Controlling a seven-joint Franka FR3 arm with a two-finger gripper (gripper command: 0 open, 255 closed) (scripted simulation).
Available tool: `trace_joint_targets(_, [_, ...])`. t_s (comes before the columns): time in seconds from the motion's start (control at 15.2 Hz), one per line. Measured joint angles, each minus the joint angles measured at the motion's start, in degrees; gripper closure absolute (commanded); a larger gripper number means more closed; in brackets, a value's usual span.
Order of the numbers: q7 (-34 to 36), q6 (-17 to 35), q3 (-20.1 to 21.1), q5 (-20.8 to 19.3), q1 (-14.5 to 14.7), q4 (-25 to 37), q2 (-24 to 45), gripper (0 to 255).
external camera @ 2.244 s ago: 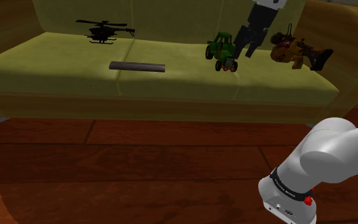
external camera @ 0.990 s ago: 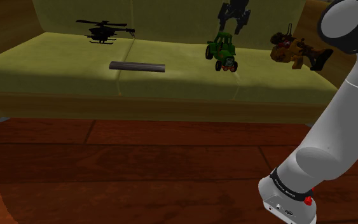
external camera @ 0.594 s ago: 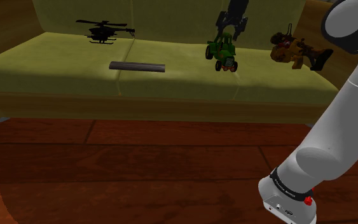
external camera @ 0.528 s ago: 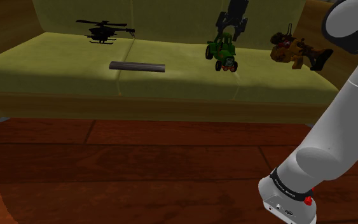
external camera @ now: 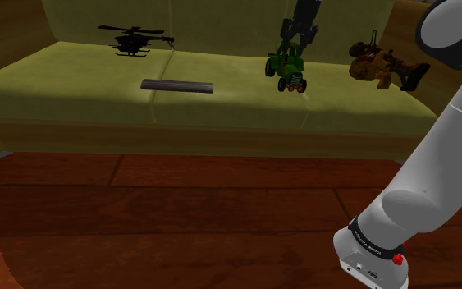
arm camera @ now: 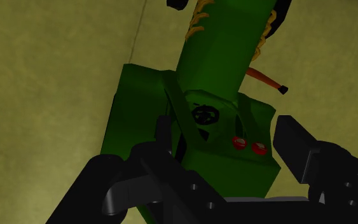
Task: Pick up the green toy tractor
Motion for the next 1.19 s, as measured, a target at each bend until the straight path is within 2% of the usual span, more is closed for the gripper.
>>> trace_joint_targets(0.4, [0.1, -2.6, -0.1, 0.4, -0.2, 3.5, 1.1, 255])
trace_joint_targets(1.19, [0.8, -14.7, -0.6, 2.9, -2.3, 21.6, 7.4, 255])
